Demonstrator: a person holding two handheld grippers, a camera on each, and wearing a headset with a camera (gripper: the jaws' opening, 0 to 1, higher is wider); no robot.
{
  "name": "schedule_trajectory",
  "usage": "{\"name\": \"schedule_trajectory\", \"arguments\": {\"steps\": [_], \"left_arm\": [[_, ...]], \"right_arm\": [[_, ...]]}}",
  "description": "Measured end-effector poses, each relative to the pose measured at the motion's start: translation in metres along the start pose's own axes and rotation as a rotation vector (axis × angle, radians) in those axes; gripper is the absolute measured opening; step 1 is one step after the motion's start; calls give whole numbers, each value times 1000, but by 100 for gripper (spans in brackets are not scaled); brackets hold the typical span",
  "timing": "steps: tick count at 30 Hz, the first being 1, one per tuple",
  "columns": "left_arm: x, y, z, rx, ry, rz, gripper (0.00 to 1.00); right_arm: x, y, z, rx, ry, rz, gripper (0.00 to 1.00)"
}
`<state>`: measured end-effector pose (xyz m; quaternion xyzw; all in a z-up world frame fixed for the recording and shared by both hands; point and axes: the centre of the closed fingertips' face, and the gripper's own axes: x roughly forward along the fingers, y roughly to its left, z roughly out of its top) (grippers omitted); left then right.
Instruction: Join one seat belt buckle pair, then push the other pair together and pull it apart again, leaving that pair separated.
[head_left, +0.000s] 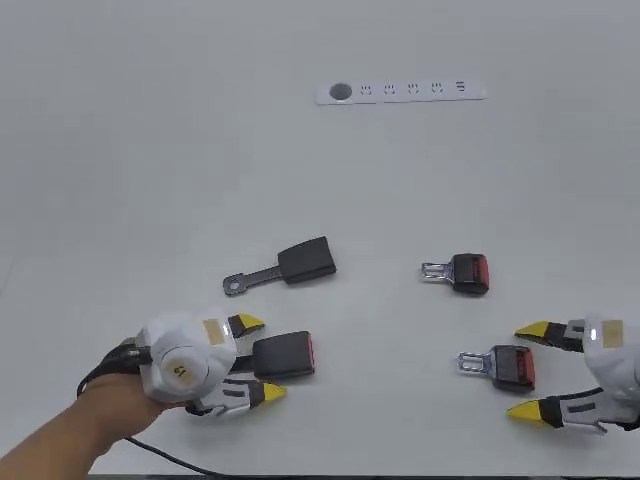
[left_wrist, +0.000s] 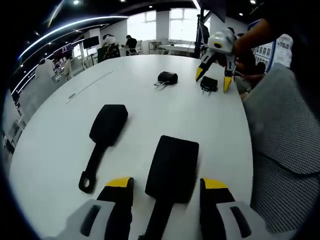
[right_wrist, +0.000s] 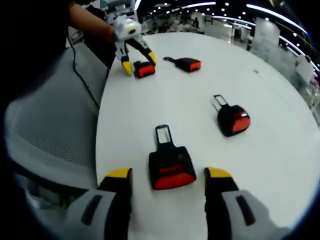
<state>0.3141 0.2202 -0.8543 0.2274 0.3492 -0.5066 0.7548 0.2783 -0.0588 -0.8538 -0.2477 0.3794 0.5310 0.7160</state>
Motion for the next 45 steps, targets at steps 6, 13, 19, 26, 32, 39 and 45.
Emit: {"name": "schedule_trajectory", "arguments": {"steps": [6,13,19,26,32,39,45], "left_arm": [[1,-4,0,32,16,-27,41],[0,-9,0,67,26,-58,35],[2,-10,2,140,53,-96,35],[3,-10,2,178,64,-126,34],[3,-10,2,184,60,-137,34],[3,-9,3,179,54,-138,34],[1,-9,2,174,53,-140,34]], "right_arm": [[0,0,-1,-22,-1,13,54],[-2,2,1,-39,-8,16,41],[-5,1,0,-53,-37,24,36],[-6,-1,-2,-51,-68,35,35],[-5,0,2,-54,-82,45,35],[-2,1,9,-36,-116,40,35],[7,1,21,-28,-145,43,35]]}}
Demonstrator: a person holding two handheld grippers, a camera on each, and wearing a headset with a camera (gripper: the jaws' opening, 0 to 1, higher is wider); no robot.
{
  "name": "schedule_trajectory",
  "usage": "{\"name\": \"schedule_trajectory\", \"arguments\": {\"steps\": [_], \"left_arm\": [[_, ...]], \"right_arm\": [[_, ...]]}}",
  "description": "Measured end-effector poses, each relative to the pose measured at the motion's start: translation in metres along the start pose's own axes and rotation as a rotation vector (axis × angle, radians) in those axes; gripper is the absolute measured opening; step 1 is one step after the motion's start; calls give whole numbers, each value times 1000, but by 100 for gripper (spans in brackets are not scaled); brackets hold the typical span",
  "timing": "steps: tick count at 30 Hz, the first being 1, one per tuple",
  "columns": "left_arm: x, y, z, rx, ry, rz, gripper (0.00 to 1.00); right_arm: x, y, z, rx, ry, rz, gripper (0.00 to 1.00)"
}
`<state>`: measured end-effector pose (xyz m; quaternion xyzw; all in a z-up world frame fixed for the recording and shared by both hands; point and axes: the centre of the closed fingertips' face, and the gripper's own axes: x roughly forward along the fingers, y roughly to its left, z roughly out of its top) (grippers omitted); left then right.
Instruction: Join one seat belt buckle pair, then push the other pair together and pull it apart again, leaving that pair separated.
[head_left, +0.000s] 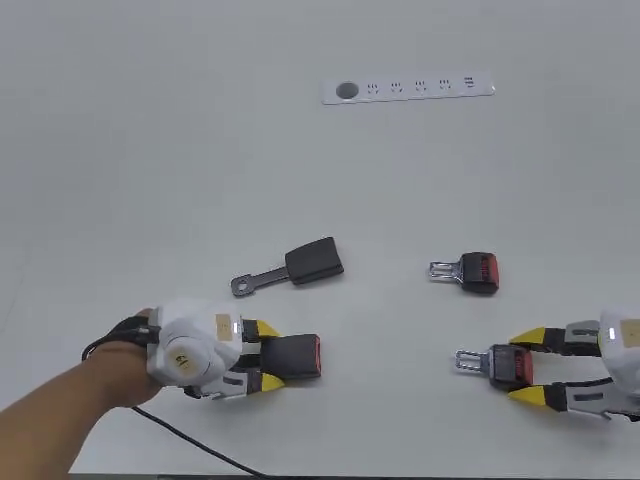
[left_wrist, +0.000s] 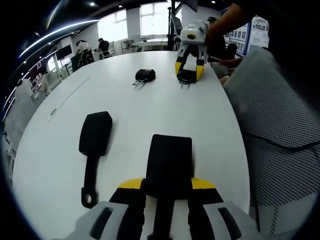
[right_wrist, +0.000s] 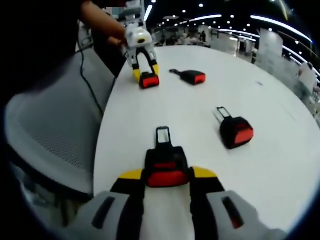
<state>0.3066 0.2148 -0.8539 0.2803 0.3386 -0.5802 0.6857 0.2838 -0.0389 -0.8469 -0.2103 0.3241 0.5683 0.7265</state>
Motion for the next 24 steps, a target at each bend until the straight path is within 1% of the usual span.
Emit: {"name": "schedule_trajectory", "arguments": {"steps": [5,9,12,18,24], "left_arm": [[-1,0,0,-2,0,-1,34],[-1,0,0,-2,4,-3,34],[-1,0,-1,-2,7,-6,34],[-2,-1,-1,0,12,-10,34],[-2,-1,-2,5,24,-16,34]], "right_arm": [[13,0,6,5,-23,0,35],[26,2,19,-8,-45,6,35],[32,1,21,-5,-48,6,35],[43,3,31,-8,-67,19,35],[59,7,48,-20,-82,38,35]]}}
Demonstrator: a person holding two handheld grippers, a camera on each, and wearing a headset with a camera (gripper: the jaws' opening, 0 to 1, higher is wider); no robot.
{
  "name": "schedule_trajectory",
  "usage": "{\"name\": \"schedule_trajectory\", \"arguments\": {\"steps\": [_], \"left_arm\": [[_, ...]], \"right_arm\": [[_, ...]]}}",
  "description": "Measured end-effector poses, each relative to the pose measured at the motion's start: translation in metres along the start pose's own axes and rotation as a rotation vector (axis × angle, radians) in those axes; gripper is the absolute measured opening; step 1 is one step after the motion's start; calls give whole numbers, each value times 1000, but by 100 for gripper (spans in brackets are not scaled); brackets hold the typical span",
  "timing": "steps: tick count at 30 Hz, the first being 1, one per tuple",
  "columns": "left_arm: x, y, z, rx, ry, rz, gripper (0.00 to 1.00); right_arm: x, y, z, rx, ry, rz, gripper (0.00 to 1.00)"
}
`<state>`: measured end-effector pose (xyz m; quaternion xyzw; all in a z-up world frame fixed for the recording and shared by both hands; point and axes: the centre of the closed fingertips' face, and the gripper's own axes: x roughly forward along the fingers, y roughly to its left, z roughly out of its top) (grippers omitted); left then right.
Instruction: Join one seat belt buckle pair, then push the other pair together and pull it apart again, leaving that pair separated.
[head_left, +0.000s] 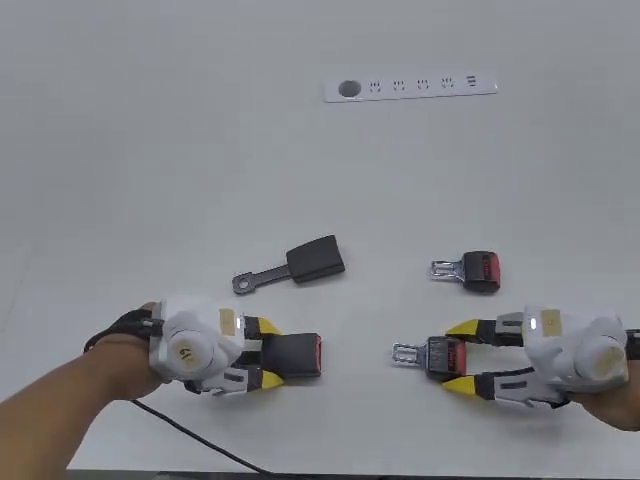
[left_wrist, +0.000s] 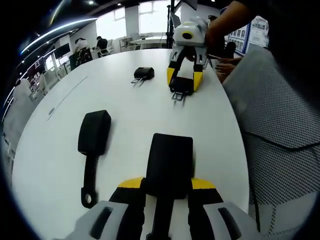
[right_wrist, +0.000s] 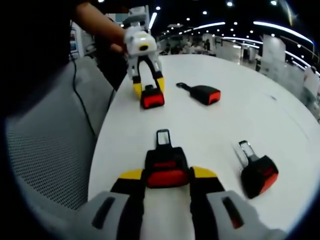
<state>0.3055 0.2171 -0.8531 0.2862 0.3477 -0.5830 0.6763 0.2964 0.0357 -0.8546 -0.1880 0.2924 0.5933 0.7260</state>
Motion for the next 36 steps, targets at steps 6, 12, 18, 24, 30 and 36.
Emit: {"name": "schedule_trajectory", "arguments": {"steps": [6,12,18,24,30,36], "left_arm": [[0,0,-1,6,13,-7,34],[1,0,0,14,31,-12,34],[0,0,0,16,37,-14,34],[0,0,0,31,54,-21,34],[0,-1,0,36,62,-24,34],[1,-1,0,55,79,-26,34]], "right_arm": [[20,5,19,-22,6,35,35],[41,12,38,-43,3,54,35],[53,16,49,-52,5,67,35],[63,17,56,-63,13,70,35],[74,20,64,-68,11,74,35],[73,19,63,-65,25,81,34]]}}
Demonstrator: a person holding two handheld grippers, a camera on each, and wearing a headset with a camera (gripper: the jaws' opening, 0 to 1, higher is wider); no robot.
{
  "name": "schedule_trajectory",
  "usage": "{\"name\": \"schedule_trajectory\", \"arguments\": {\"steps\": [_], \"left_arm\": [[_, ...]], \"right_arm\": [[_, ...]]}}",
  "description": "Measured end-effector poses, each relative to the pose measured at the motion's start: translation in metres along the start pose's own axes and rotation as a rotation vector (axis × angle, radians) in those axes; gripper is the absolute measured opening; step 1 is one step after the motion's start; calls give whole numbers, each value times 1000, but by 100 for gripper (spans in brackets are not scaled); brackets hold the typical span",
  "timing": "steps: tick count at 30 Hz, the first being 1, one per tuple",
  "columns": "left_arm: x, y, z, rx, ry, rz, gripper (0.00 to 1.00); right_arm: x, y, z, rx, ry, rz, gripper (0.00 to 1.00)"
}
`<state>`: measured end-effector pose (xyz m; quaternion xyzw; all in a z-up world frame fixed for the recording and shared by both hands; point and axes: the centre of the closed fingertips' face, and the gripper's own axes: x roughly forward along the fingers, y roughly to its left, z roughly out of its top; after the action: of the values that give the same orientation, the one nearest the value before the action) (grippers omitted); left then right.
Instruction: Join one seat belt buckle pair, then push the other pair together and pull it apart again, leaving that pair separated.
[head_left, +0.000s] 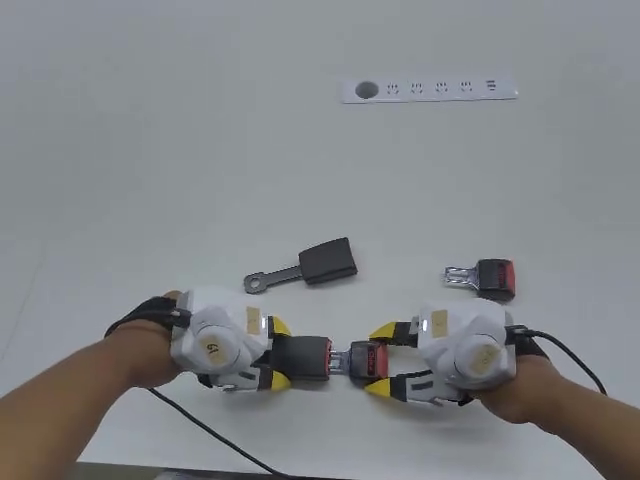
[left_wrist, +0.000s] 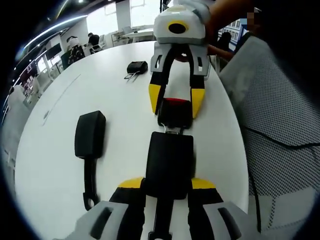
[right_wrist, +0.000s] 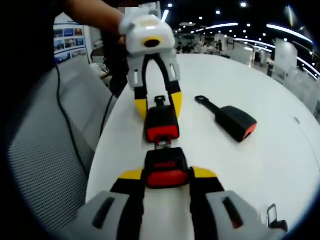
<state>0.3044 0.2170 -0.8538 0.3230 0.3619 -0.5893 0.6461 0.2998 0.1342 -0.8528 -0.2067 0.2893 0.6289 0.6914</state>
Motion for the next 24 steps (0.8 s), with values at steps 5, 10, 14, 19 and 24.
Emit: {"name": "schedule_trajectory", "arguments": {"steps": [5,10,14,19,24], "left_arm": [[1,0,0,20,21,-8,33],[0,0,1,21,27,-9,33],[0,0,0,23,33,-9,33],[0,0,0,23,35,-9,33],[0,2,-1,35,42,-14,33]], "right_arm": [[3,0,2,1,19,1,34],[9,1,7,7,19,-4,34],[13,1,10,6,27,-7,34],[16,2,13,14,25,-9,34],[16,0,11,25,36,-17,34]]}}
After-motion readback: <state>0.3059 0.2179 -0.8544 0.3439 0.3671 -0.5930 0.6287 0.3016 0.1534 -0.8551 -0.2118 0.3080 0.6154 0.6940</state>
